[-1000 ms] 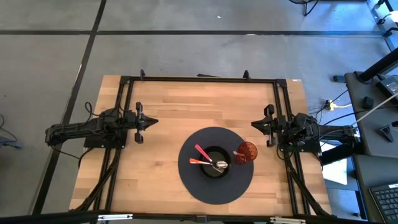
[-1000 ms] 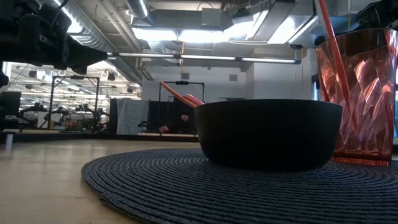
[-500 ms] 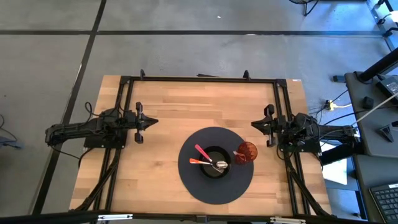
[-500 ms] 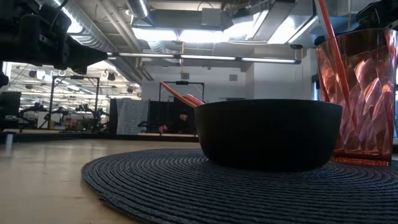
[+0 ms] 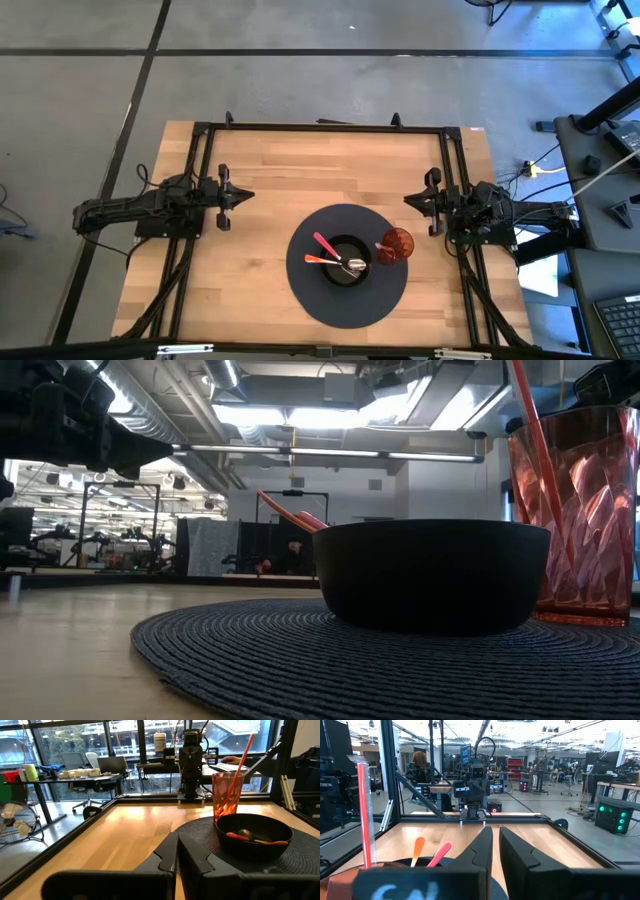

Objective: Pick & Place Utensil
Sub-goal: Return to Home Position

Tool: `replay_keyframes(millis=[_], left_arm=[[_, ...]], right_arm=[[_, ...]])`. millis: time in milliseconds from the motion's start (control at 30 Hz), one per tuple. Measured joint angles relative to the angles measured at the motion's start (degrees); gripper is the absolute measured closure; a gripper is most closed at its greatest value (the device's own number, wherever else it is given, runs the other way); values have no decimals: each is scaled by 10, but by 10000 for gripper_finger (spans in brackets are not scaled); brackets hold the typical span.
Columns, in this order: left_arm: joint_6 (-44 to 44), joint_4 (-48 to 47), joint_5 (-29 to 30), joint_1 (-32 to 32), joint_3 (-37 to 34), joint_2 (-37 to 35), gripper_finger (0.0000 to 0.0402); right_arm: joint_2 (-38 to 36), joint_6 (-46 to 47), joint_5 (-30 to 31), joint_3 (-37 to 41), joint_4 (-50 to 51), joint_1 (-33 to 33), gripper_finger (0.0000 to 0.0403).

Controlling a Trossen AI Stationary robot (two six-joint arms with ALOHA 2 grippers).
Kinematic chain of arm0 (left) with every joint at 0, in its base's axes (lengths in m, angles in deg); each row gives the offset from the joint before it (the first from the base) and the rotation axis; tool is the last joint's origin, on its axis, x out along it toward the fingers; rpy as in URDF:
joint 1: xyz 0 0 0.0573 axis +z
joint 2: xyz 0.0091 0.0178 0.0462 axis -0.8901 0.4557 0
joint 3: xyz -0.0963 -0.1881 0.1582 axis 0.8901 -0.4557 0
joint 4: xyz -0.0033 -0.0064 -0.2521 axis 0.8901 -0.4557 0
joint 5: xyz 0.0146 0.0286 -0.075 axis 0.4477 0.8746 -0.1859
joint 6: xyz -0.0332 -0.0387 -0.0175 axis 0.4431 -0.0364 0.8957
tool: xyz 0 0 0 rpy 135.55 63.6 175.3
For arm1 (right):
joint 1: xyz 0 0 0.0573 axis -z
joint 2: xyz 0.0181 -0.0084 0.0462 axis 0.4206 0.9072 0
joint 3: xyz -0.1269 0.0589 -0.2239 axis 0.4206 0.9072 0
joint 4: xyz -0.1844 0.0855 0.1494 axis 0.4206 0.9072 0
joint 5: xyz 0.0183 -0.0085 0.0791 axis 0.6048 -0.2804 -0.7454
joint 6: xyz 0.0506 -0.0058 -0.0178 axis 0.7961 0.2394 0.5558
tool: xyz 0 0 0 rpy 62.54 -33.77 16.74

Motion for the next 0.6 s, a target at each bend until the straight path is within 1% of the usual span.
replay_keyframes(millis=[600], left_arm=[[0,0,0,0,0,0,394]], right_arm=[[0,1,0,0,0,0,368]])
